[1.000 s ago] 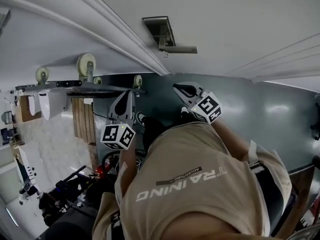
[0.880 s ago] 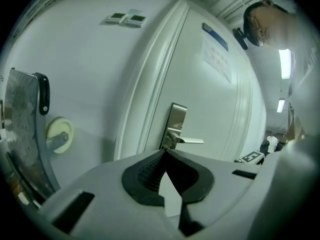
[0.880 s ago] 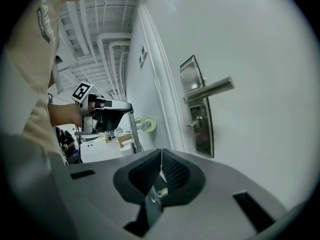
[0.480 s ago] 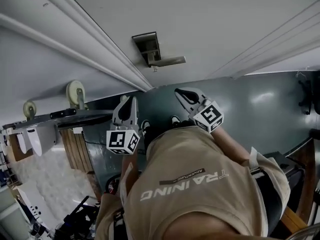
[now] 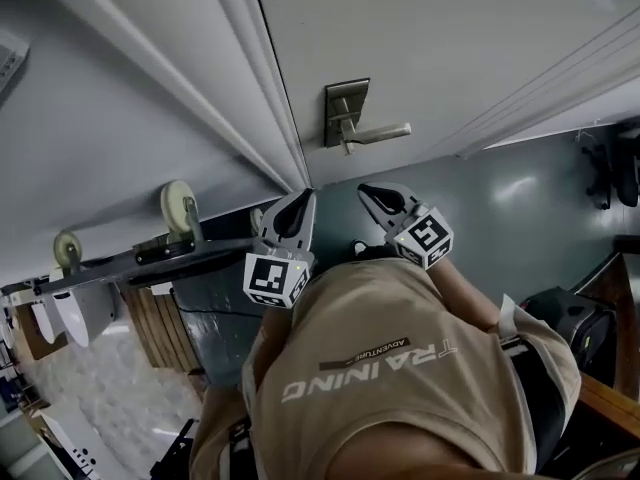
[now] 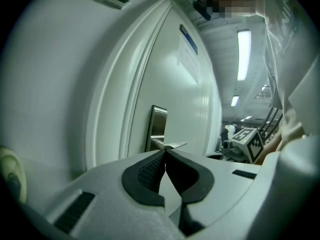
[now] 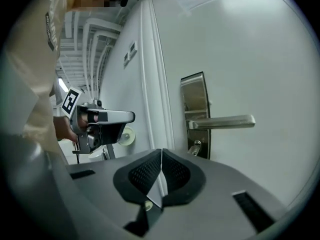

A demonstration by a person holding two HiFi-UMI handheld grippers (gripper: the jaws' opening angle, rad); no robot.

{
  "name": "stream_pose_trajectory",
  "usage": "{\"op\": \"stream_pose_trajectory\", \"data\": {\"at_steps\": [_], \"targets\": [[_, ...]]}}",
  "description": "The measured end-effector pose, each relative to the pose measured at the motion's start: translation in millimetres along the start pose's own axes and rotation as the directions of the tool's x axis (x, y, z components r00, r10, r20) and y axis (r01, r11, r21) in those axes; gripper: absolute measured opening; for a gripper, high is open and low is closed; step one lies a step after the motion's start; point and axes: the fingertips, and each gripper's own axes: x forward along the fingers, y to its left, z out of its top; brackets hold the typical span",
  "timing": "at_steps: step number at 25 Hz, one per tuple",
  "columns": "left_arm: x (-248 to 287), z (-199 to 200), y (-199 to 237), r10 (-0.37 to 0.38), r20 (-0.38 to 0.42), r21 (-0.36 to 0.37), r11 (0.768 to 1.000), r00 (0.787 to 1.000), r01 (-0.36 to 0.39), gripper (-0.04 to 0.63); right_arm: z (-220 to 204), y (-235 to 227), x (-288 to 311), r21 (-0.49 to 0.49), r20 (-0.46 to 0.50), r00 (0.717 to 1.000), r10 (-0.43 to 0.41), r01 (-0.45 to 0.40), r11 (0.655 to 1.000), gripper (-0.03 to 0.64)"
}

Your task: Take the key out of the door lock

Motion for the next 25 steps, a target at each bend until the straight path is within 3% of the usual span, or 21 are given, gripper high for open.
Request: {"op": "stream_pose_trajectory", "data": {"at_steps": [6,9,13,18,22,25], "targets": [[-12,7,19,-0.143,-0.017,0.029,0.989,0.990,0.144,0.009,7,26,18,0.122,0.030,0.986,-0.162,0.157,0.980,0.015],[-19,10,13,-0.244,-0.026,0.052,0.968,0.969,0.245,0.009,3,36,19,0.159,0.032,0.962,-0.272,0.264,0.951,0.015],[-27,5,4,-0.332,-0.046,0.074,0.940,0.942,0.334,0.009,-2,51,21,0.066,0.010,0.928,-0.372,0.371,0.926,0.015],[-33,-4,-1,-0.406,-0.090,0.112,0.903,0.909,0.415,0.009,3,53,0,0.160,0.074,0.859,-0.507,0.492,0.856,0.015],[-29,-1,-5,-0.445,-0.109,0.138,0.879,0.889,0.456,0.009,4,53,-14,0.169,0.083,0.830,-0.552,0.534,0.828,0.015],[-30,-2,-9,-0.462,-0.124,0.140,0.868,0.878,0.476,0.009,-4,56,-15,0.165,0.052,0.832,-0.553,0.539,0.826,0.015]]}}
